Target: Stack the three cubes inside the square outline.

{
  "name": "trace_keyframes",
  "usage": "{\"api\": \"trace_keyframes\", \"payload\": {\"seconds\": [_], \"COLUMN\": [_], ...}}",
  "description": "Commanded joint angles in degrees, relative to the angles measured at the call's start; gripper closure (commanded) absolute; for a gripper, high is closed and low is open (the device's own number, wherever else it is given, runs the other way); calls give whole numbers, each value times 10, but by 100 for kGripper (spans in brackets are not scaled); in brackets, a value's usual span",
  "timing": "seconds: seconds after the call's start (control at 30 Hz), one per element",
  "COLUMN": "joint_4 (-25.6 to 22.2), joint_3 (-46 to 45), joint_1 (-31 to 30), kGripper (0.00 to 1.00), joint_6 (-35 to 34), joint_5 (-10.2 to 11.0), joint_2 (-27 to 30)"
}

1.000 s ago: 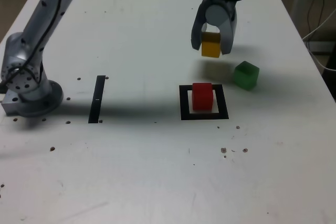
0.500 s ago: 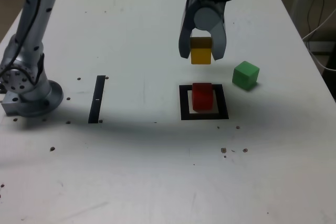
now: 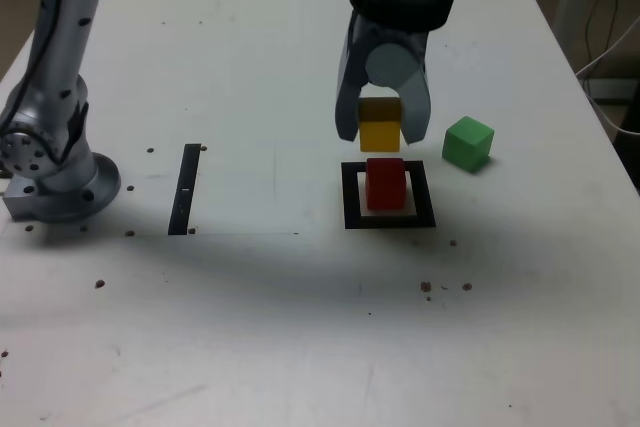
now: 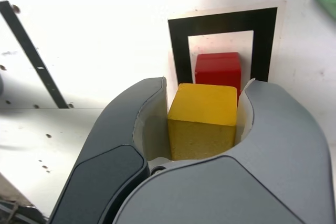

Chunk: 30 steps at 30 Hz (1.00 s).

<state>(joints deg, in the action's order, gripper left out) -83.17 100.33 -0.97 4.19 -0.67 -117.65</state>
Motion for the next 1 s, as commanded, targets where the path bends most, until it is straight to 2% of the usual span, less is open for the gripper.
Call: {"api": "trace_keyframes", "payload": {"seconds": [0.0, 0.27, 0.7, 0.77, 0.93, 0.97], "joint_4": [11, 26, 37, 39, 50, 52], "joint_3": [-9, -12, -23, -25, -29, -30], "joint_1": [-3, -5, -4, -4, -4, -4], "kGripper": [62, 62, 62, 54, 14, 9], "joint_6": [-4, -4, -4, -3, 5, 6], "joint_5": [-6, -19, -22, -22, -25, -26], "joint_2": [-4, -22, -31, -32, -33, -33]}}
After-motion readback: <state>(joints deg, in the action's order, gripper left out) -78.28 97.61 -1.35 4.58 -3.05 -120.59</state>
